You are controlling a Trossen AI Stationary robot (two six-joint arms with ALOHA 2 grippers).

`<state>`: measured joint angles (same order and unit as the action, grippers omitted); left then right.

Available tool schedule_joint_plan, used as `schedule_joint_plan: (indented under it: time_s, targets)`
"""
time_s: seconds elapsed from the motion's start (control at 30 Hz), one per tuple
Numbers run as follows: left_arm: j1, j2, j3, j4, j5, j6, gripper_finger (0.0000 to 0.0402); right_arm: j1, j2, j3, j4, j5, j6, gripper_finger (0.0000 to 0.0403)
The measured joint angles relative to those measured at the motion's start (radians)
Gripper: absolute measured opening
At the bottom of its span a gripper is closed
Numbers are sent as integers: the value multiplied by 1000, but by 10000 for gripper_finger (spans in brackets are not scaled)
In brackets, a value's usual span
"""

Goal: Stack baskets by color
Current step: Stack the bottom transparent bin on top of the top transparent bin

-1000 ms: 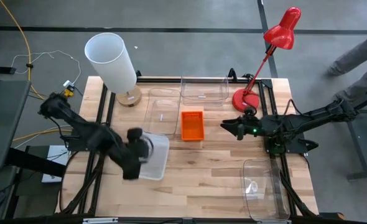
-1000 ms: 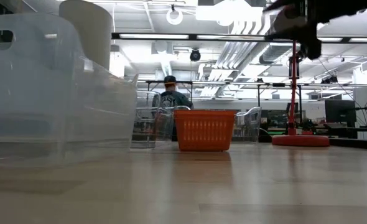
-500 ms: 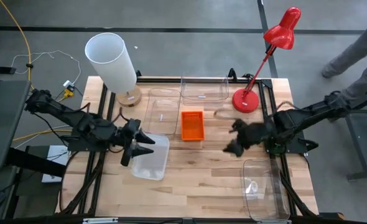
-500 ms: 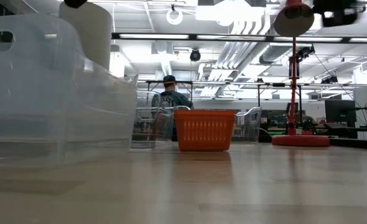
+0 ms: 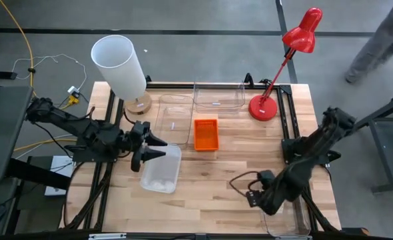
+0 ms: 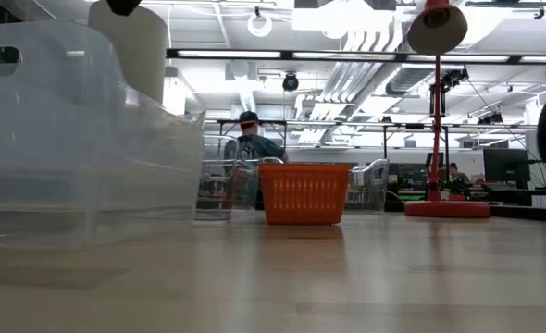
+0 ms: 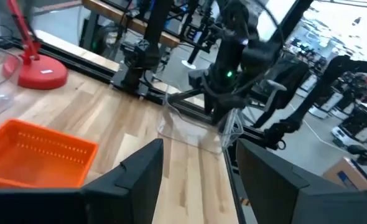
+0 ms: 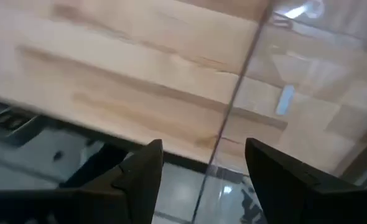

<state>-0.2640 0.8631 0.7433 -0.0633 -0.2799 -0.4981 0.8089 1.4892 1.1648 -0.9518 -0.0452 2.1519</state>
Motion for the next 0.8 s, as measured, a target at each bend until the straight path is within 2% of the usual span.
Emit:
schedule_joint_plan:
  time_s: [0.1, 0.3, 0.53, 0.63, 0.8]
  targets:
    - [33, 0, 0, 2, 49, 4, 190, 8, 64, 0, -4, 2, 63, 215]
    - [84, 0, 0, 2, 117, 4, 190, -16, 162, 0, -25, 3, 73, 215]
    - [92, 0, 0, 2, 126, -21, 190, -37, 240, 0, -38, 3, 48, 209]
    - [92, 0, 0, 2, 121, -21, 190, -39, 252, 0, -74, -1, 45, 178]
    - [92, 0, 0, 2, 114, -22, 190, -38, 253, -1, -153, -13, 15, 76]
